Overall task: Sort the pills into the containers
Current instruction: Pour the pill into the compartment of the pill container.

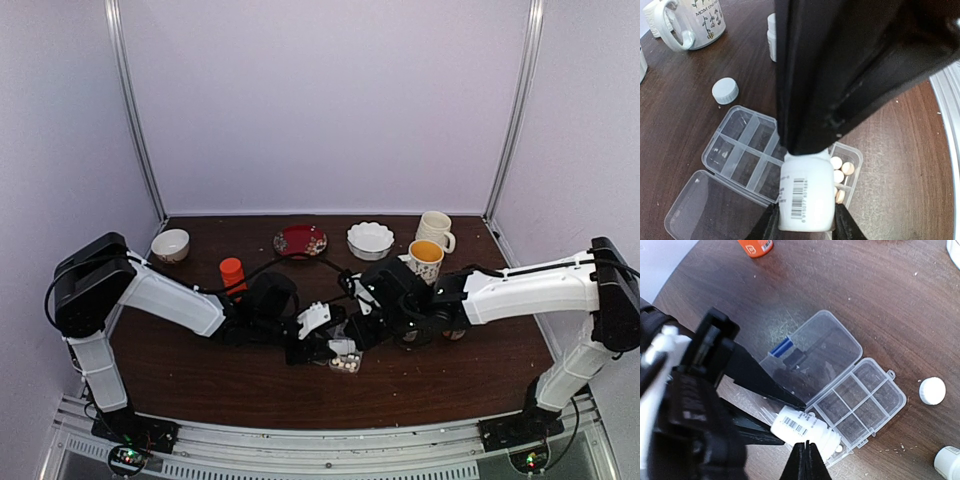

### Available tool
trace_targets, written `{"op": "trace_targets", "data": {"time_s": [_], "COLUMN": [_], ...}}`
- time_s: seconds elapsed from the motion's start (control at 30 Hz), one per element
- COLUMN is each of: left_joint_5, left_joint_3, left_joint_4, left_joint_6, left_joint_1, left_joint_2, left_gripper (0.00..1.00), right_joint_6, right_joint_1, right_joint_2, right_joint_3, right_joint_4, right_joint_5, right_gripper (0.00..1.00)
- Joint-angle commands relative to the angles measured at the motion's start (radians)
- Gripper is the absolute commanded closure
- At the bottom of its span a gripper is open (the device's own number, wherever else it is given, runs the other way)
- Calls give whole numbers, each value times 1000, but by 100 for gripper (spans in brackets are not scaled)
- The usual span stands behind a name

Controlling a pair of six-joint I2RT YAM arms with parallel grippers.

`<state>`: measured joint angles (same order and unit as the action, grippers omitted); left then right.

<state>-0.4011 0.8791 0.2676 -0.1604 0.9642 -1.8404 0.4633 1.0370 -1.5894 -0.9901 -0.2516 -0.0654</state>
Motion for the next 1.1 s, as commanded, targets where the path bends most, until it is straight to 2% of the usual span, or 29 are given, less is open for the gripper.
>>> {"op": "trace_targets", "data": {"time_s": [0.0, 0.43, 0.73, 1.07], "left_joint_5": [-13, -7, 5, -9], "left_joint_3": [23, -20, -98, -191], "left_joint_4": [29, 78, 175, 368], "left_joint_6": [-16, -11, 8, 63], "left_joint_1": [7, 7, 1, -33], "left_joint_2": [-10, 21, 107, 209], "left_gripper": [100, 100, 100, 100], "right_joint_6": [6, 7, -113, -202], "right_joint_1": [-5, -52, -158, -224], "right_joint_2": [34, 64, 22, -84], "right_joint_3": [16, 36, -76, -263], "right_joint_4": [12, -10, -254, -429], "right_joint_5": [24, 23, 41, 91], "right_gripper": [100, 100, 81, 70]}}
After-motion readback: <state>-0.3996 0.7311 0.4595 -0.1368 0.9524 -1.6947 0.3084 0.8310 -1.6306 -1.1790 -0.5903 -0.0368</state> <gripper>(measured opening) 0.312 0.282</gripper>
